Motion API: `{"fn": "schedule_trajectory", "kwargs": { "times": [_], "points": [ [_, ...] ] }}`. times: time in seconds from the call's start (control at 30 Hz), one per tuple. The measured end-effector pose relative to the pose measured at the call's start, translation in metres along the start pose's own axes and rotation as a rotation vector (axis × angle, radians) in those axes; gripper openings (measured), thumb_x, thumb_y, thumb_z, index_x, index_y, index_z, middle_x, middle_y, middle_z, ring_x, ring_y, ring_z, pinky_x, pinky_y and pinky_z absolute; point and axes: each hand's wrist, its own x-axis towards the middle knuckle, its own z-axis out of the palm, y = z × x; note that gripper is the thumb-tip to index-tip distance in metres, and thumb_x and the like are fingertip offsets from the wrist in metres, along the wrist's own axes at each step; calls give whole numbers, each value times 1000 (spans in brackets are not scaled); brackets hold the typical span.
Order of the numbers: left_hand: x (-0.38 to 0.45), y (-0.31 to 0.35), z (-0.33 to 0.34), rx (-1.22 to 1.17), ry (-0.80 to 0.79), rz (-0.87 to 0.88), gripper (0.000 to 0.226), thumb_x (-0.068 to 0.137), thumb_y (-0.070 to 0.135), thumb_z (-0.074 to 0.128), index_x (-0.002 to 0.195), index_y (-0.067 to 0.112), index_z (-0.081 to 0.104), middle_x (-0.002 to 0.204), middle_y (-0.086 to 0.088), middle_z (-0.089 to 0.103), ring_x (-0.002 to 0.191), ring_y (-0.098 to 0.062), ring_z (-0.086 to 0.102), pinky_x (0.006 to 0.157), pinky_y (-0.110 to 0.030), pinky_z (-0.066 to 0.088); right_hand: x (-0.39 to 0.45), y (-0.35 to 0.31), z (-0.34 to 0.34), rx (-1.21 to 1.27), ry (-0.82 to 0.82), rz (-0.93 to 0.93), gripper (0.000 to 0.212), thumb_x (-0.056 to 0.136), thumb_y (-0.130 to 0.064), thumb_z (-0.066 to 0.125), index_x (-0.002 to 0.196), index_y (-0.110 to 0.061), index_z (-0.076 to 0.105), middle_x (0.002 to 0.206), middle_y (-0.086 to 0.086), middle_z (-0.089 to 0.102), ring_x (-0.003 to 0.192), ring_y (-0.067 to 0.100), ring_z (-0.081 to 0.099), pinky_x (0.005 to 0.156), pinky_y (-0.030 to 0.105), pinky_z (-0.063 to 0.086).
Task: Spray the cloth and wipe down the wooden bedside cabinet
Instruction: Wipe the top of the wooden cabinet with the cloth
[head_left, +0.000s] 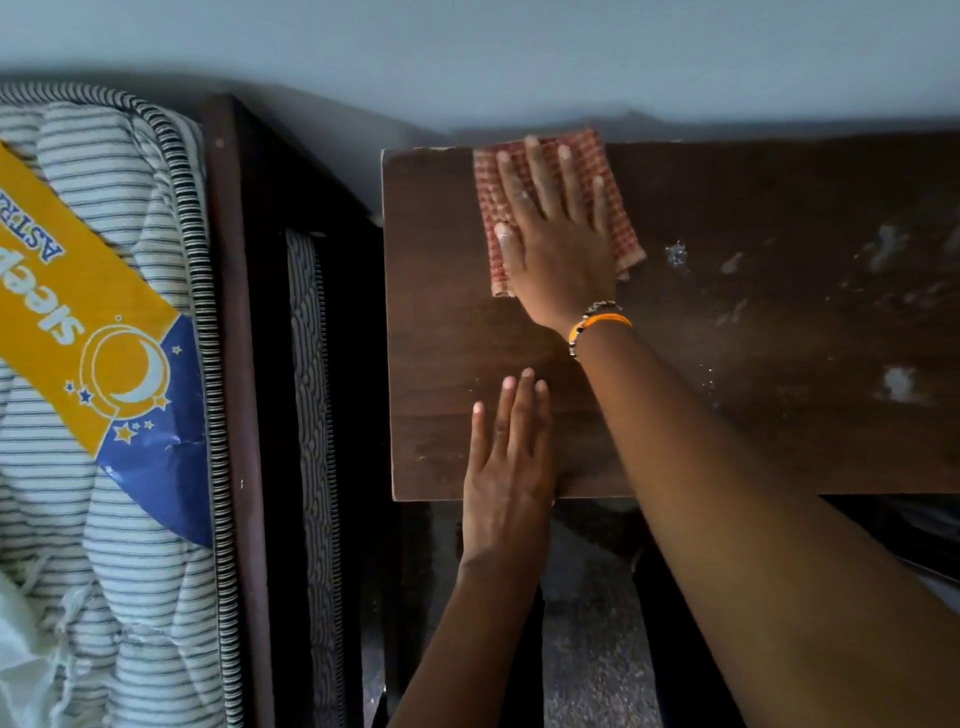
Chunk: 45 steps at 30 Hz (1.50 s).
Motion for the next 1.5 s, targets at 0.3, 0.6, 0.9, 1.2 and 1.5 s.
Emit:
{"fn": "schedule_trajectory", "kwargs": {
  "times": [0.3, 0.6, 0.9, 1.2, 1.5],
  "points": [
    [12, 18, -4, 35, -49, -26, 103, 52, 20, 87, 138, -3, 36, 140, -15, 48, 133, -31, 40, 109, -46, 32, -22, 118, -20, -19, 80, 364, 60, 92, -37, 32, 148, -29, 14, 159, 0, 10, 146, 26, 8, 117, 51, 8],
    [8, 22, 5, 158, -57, -67, 108, 53, 28, 87, 140, -1, 30, 144, -13, 43, 135, -29, 38, 112, -52, 11, -119, 124, -13, -14, 15, 345, 59, 92, -40, 29, 148, -30, 13, 158, 2, 11, 146, 28, 8, 116, 53, 13],
    [5, 21, -1, 227, -17, -79, 135, 34, 49, 87, 142, 1, 22, 144, -11, 43, 136, -30, 36, 108, -57, 11, -128, 101, -4, -13, 1, 391, 60, 93, -38, 33, 149, -27, 12, 158, 5, 9, 146, 31, 6, 115, 55, 7],
    [-57, 21, 26, 154, -41, -340, 118, 53, 39, 84, 141, -9, 22, 148, -22, 33, 137, -32, 33, 110, -53, 17, -140, -12, 24, 49, -77, -120, 60, 90, -38, 33, 148, -28, 19, 158, 2, 13, 146, 27, 7, 115, 50, -2],
    [-56, 51, 28, 158, 114, -117, 88, 65, 17, 81, 140, 3, 37, 122, -12, 57, 114, -26, 57, 105, -47, 36, -185, 117, 1, -40, -53, -7, 59, 91, -43, 35, 147, -32, 19, 157, -1, 18, 145, 25, 13, 115, 47, 11]
  ]
}}
